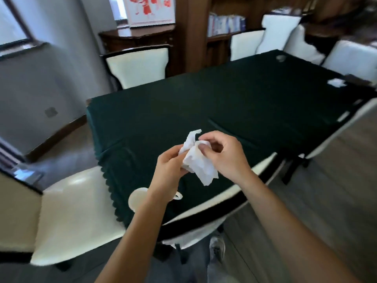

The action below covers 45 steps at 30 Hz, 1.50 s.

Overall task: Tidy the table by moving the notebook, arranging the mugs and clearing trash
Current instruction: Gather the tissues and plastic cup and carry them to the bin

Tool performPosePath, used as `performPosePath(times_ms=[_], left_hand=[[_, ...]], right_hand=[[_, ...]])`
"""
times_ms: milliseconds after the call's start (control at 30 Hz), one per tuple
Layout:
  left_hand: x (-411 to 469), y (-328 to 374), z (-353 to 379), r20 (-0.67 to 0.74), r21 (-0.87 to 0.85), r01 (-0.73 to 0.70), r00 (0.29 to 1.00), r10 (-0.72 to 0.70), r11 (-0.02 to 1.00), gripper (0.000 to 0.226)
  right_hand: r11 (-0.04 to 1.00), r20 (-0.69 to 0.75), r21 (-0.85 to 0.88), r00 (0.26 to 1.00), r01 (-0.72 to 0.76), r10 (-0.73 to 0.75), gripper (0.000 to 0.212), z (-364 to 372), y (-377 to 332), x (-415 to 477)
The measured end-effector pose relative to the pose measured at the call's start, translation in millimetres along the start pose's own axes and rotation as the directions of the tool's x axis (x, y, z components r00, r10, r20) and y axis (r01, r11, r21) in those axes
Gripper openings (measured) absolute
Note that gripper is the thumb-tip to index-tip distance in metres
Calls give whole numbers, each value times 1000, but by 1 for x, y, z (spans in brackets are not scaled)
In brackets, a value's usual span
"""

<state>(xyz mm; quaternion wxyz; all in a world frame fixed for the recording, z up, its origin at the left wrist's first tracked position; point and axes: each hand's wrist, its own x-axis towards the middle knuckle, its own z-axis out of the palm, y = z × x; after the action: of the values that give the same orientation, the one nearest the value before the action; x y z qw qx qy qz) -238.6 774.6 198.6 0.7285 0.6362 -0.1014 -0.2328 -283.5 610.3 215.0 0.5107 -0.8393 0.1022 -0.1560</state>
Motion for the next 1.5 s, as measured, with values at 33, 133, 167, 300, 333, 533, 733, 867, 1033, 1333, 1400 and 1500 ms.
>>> performPosePath(times_ms=[33, 133, 167, 300, 333, 533, 733, 867, 1033, 1333, 1400, 1500], left_hand=[[-8, 0, 13, 45, -7, 15, 999, -15, 1000, 22], [-32, 0, 60, 198, -24, 44, 979, -38, 999, 27], [-40, -1, 76, 244, -27, 54, 969, -45, 998, 29], [-67, -12, 134, 358, -46, 112, 929, -88, 993, 28], [-74, -16, 148, 389, -35, 125, 916, -101, 992, 25], [-115, -44, 233, 563, 56, 101, 819, -114, 993, 23], [-157, -67, 324, 599, 50, 139, 788, -141, 989, 19], [-173, -80, 370, 588, 9, 140, 800, -118, 990, 18], [-186, -93, 406, 562, -34, 197, 815, -144, 980, 15], [-134, -114, 450, 461, -6, 217, 867, -190, 976, 11], [-111, -115, 466, 452, 9, 212, 871, -193, 977, 11], [-68, -111, 497, 448, 31, 196, 874, -189, 980, 16]], right_hand=[[1000, -83, 4, 996, -14, 14, 16, -8, 2, -15], [998, -316, 37, 947, -48, 57, 19, -39, 9, -66], [997, -374, 44, 925, -55, 68, 18, -50, 10, -82], [994, -571, 44, 813, -104, 111, 15, -91, 19, -139], [992, -615, 42, 780, -117, 118, 16, -101, 21, -153], [972, -734, 107, 643, -207, 218, 23, -159, 45, -234], [948, -741, 217, 593, -234, 316, 12, -242, 69, -319], [942, -785, 237, 525, -237, 329, 14, -290, 83, -361], [932, -819, 269, 452, -243, 354, 14, -336, 102, -396], [913, -825, 347, 394, -214, 406, 14, -391, 151, -372], [911, -825, 352, 388, -215, 411, 14, -404, 162, -356], [910, -833, 356, 369, -214, 413, 14, -432, 185, -323]])
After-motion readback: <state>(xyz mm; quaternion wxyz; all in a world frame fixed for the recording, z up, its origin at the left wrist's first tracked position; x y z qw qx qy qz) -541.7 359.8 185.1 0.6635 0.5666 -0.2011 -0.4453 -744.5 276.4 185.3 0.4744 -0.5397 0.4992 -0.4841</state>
